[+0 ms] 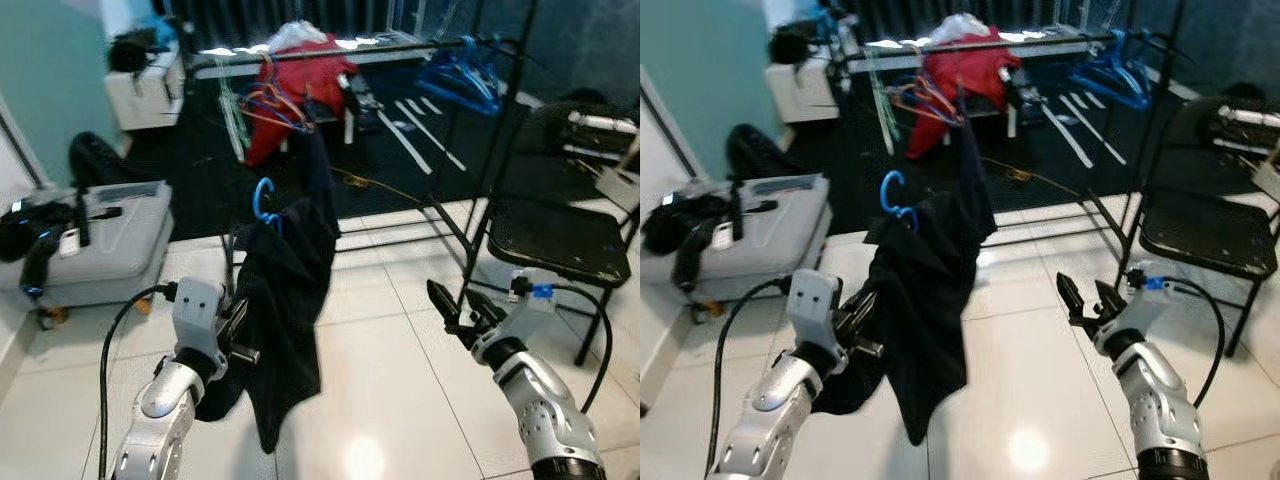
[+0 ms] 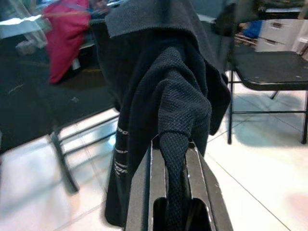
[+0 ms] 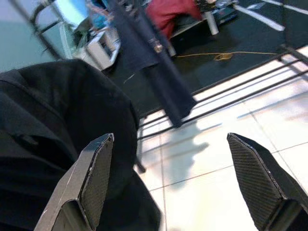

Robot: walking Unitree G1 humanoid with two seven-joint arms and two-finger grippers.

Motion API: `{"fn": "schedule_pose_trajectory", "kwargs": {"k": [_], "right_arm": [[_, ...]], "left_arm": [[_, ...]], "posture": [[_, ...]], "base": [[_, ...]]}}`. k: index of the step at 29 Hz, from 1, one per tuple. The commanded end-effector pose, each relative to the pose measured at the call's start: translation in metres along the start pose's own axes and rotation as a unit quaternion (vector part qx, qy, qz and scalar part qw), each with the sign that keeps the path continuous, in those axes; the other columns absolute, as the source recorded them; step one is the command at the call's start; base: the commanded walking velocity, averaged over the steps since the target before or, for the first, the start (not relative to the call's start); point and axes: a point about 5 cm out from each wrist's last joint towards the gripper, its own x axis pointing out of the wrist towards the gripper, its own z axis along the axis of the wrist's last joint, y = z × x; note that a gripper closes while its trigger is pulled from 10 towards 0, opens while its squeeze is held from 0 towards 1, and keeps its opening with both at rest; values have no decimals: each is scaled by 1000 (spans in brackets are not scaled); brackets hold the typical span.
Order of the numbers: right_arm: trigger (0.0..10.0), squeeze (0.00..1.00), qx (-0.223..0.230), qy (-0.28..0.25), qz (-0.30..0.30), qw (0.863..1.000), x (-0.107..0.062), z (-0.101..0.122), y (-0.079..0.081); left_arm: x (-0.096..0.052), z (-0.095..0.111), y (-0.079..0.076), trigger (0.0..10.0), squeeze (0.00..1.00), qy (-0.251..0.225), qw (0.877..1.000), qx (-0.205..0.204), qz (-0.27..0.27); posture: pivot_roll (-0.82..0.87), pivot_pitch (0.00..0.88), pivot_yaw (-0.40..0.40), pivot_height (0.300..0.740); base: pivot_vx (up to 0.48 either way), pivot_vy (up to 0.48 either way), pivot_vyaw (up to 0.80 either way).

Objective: Hang hanger

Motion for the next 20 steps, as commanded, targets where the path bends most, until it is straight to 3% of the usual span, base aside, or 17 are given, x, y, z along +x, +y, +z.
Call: {"fn": "schedule_pose_trajectory", "kwargs": {"k": [1, 14, 20], "right_arm": [[10000, 0, -2, -1, -5, 1000, -1, 1, -3], [10000, 0, 1, -6, -3, 1000, 0, 1, -1], [10000, 0, 4, -22, 1, 1000, -2, 4, 0]], "left_arm": [[3, 12, -5, 10000, 0, -28, 1000, 7, -12], [7, 17, -17, 10000, 0, -35, 999, -3, -30], [12, 22, -29, 10000, 0, -40, 998, -35, -30]], "posture": [[-98, 0, 67, 740], [-97, 0, 70, 740], [-102, 0, 77, 740]], "base": [[480, 0, -775], [480, 0, -775], [480, 0, 0]]}}
